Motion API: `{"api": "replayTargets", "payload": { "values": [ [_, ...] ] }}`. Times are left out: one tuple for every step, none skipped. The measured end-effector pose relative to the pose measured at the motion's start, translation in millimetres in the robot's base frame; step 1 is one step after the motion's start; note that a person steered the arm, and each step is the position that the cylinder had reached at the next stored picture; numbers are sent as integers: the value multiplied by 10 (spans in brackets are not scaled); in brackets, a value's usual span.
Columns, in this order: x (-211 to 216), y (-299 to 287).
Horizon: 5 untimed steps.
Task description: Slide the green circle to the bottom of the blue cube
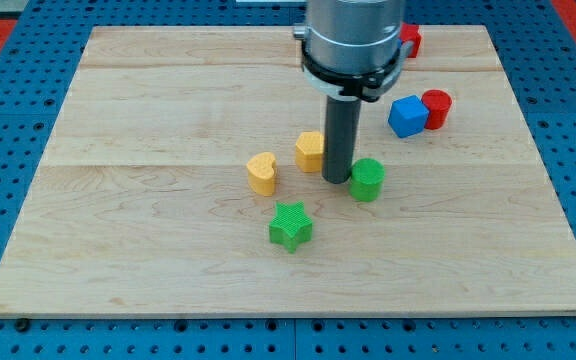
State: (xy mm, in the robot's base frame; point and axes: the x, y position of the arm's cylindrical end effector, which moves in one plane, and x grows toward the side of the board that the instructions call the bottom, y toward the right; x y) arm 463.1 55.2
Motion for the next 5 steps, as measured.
{"api": "replayTargets", "payload": {
  "values": [
    [53,-204],
    [245,-217],
    [448,-117],
    [301,65],
    [120,218]
  ]
}}
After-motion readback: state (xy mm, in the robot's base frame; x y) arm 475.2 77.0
